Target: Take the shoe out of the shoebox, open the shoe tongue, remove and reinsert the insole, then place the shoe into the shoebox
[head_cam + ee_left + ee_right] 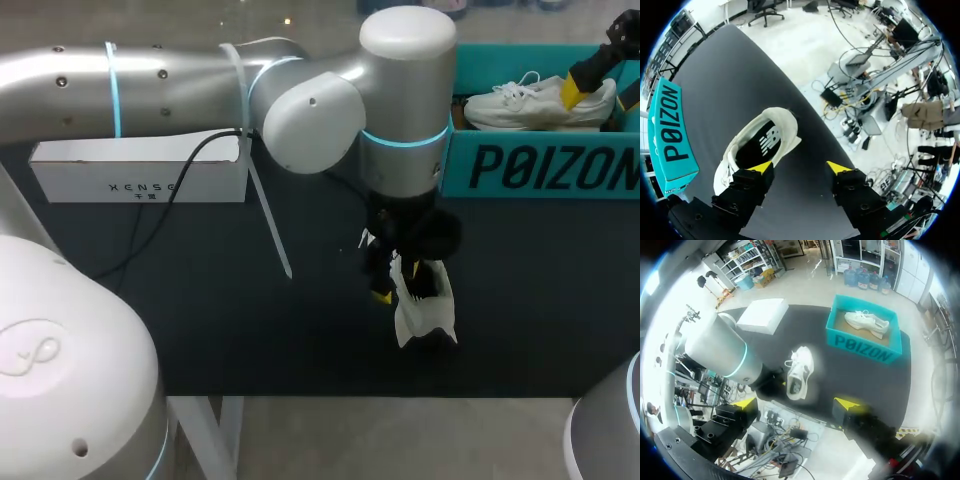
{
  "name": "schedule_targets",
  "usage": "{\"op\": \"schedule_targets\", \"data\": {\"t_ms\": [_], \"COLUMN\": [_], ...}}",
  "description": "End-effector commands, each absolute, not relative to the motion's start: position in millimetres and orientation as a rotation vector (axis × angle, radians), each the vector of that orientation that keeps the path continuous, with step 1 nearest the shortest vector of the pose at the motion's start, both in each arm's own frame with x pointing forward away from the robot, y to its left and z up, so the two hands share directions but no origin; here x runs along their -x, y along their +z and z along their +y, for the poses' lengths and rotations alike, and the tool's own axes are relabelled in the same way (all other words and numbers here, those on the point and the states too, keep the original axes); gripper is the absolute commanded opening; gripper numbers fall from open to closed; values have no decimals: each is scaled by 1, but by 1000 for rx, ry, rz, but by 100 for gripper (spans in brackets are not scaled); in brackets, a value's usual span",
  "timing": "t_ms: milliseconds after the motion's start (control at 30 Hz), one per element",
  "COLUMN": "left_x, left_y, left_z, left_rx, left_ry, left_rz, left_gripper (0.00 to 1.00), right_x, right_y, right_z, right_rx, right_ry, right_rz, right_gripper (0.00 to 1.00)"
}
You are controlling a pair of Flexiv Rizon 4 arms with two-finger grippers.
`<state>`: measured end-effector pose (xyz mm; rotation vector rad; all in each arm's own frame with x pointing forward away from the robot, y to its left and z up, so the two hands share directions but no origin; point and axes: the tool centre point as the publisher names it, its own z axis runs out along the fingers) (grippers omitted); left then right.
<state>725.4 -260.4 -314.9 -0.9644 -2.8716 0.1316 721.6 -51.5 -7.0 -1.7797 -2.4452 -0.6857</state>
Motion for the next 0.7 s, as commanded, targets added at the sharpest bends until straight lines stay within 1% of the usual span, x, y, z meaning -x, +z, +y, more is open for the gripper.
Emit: {"op": "schedule_targets", "data": {"t_ms": [33, 167, 200, 267, 300, 367, 400, 567, 700], "left_x": [-725, -725, -726, -726, -722, -714, -713, -700, -693], "left_y": [-314, -314, -316, -318, -321, -324, -327, -338, -344], "left_z": [-261, -261, -261, -262, -263, -262, -262, -262, -263], "left_rx": [964, 964, 825, 726, 558, 449, 294, 6, -99], "left_ry": [127, 127, 40, 69, -2, 76, -8, -73, -59], "left_rz": [-2873, -2873, -2908, -2936, -3000, -3045, -3076, -3080, -3076], "left_gripper": [100, 100, 100, 100, 100, 100, 100, 100, 100], "right_x": [-724, -724, -724, -724, -724, -724, -724, -724, -724], "right_y": [-6, -6, -6, -6, -6, -6, -6, -6, -6], "right_z": [-51, -51, -51, -51, -51, -51, -51, -51, -51], "right_rx": [1779, 1779, 1779, 1779, 1779, 1779, 1779, 1779, 1779], "right_ry": [-679, -679, -679, -679, -679, -679, -679, -679, -679], "right_rz": [-2443, -2443, -2443, -2443, -2443, -2443, -2443, -2443, -2443], "right_gripper": [100, 100, 100, 100, 100, 100, 100, 100, 100]}}
